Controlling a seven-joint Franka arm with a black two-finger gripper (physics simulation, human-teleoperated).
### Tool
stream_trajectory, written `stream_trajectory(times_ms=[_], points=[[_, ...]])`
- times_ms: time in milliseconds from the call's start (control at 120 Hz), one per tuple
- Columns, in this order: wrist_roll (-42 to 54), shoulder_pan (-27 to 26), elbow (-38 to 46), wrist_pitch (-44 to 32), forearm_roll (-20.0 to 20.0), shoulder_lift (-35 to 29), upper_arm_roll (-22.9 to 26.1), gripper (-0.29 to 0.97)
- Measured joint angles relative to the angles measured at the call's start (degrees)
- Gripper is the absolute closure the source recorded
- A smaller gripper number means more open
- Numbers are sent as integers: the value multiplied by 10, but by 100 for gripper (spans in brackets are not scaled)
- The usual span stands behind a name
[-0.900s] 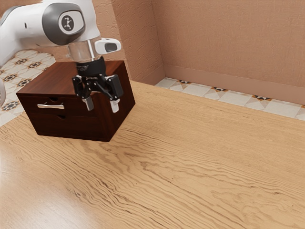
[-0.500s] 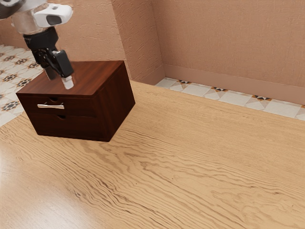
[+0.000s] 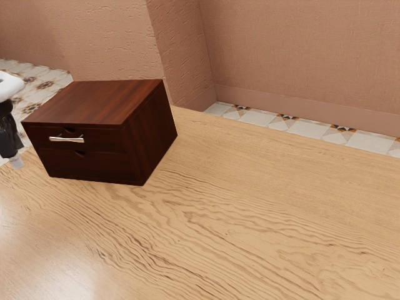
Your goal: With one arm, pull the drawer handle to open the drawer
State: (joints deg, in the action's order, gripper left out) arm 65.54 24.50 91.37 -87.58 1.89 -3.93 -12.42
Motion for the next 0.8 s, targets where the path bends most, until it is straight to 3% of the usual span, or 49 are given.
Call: stream_trajectory(times_ms=[267, 458, 800], points=[[152, -52, 10, -84, -19, -2, 1, 0], [228, -27, 13, -109, -33, 7, -29, 0], [328, 21, 10, -139, -53, 48, -33, 0]])
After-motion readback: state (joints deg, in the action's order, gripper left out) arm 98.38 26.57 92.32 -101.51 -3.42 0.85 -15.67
